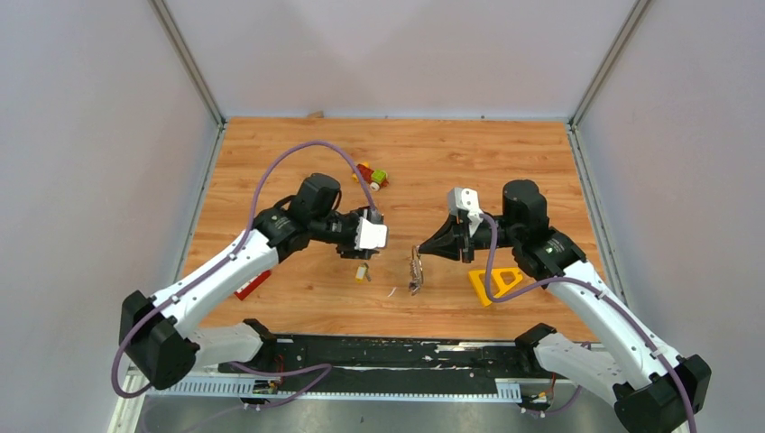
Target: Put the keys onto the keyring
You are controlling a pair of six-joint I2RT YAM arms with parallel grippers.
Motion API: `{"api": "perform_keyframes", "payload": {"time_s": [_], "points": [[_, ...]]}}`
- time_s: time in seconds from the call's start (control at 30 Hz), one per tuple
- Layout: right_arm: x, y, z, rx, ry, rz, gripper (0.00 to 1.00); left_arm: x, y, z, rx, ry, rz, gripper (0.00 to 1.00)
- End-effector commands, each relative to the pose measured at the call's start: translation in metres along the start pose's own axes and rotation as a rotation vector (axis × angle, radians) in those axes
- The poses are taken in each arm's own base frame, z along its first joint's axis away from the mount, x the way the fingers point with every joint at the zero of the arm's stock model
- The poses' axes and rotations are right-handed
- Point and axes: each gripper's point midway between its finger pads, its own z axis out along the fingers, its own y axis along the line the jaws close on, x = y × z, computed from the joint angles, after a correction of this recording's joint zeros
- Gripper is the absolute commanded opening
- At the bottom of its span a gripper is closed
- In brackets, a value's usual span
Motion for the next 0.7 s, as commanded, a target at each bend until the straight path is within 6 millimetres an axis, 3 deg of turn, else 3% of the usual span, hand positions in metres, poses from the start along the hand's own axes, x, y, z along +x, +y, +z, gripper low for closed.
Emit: {"api": "perform_keyframes", "payload": {"time_s": [0.0,0.37,0.67], "points": [[-0.021,0.0,-0.005,0.005,-0.038,-0.084,0.0,0.051,-0.003,0.004,0.029,0.193,0.022,0.64],[-0.024,-0.005,-0.014,0.044,-0.041,-0.09,0.0,0.126,-0.038,0.03,0.081,0.368,-0.189,0.72],[-0.02,-0.008,-0.012,0.042,-0.033,-0.079,0.0,0.15,-0.036,0.042,0.158,0.405,-0.07,0.59]]}}
